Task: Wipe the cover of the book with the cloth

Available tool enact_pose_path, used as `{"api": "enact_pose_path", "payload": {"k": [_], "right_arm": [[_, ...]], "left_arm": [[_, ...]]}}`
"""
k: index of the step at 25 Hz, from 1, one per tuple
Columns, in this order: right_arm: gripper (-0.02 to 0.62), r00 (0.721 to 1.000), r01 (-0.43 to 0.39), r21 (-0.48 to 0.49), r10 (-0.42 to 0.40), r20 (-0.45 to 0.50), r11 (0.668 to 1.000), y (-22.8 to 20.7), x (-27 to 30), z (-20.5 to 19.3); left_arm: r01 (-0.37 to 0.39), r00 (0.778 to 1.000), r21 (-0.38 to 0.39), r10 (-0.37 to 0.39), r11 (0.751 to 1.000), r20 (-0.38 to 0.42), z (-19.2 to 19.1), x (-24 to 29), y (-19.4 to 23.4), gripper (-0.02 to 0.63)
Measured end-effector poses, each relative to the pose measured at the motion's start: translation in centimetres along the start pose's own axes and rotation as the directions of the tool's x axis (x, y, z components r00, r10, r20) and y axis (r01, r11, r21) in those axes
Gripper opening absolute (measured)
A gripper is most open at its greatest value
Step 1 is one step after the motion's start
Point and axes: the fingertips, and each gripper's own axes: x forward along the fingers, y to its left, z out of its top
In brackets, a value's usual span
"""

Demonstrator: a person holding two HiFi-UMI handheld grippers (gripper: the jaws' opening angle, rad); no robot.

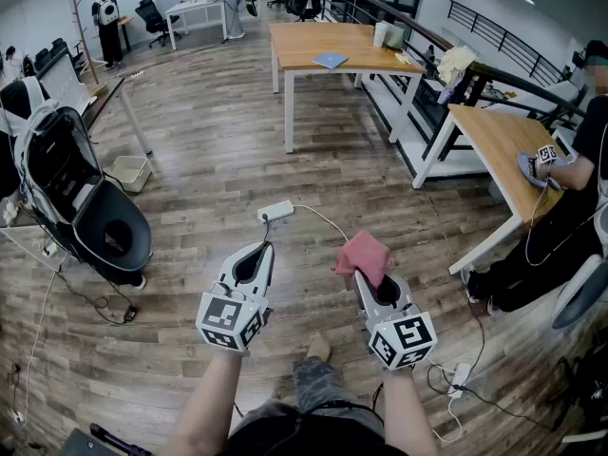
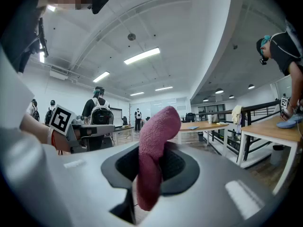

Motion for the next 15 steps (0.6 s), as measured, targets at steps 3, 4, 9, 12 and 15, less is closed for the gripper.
{"api": "enact_pose_path", "payload": {"k": [3,4,9,12,15], "right_arm": [[0.091,1.000,0.003,-0.006,-0.003,-0.004,1.000,-2.0,2.5,0.4],[0.091,1.000,0.005,-0.006,-0.005,-0.006,1.000,-2.7,3.2,0.5],[0.091,1.000,0.013,0.010,-0.013,-0.006,1.000,-6.0,6.0,1.0],[0.091,1.000,0.021,0.020,-0.021,-0.009,1.000,-8.1,7.7,1.0],[0.091,1.000,0.022,0.022,-0.022,0.001,1.000,-10.2,9.6,1.6]], "left_arm": [[-0.013,1.000,-0.007,0.013,1.000,0.005,0.2,3.1,1.5,-0.005],[-0.017,1.000,-0.012,0.017,1.000,0.005,0.1,4.1,1.9,-0.005],[-0.023,1.000,-0.029,0.023,0.999,-0.004,-0.1,8.4,3.4,-0.005],[-0.030,0.999,-0.044,0.029,0.999,-0.015,-0.8,10.4,4.3,-0.005],[-0.040,0.999,-0.048,0.039,0.998,-0.013,-0.8,12.7,5.3,-0.005]]}}
